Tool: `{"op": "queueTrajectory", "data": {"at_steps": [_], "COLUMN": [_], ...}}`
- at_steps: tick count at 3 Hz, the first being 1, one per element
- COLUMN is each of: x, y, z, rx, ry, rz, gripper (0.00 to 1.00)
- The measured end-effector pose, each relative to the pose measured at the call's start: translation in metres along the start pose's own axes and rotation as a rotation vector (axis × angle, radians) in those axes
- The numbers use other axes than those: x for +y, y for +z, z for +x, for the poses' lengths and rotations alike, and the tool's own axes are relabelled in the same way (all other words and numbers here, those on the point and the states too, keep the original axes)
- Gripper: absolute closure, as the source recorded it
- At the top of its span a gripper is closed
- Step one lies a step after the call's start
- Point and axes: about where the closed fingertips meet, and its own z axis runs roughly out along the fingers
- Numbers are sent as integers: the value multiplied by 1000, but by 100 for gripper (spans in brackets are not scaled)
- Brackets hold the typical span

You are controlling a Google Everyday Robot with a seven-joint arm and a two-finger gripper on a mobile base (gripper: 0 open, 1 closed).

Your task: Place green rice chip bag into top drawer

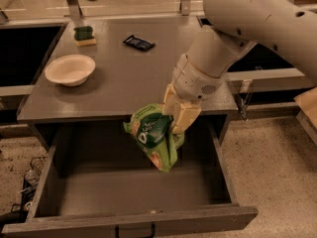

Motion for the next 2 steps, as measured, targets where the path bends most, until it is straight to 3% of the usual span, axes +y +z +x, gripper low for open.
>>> {"op": "queueTrajectory", "data": {"at_steps": [1, 2], "x": [3, 12], "y": [0, -4], "z": [0, -13], "rx": [-1, -43], "ry": [1, -31], "rz": [-1, 31], "gripper": [100, 100]}}
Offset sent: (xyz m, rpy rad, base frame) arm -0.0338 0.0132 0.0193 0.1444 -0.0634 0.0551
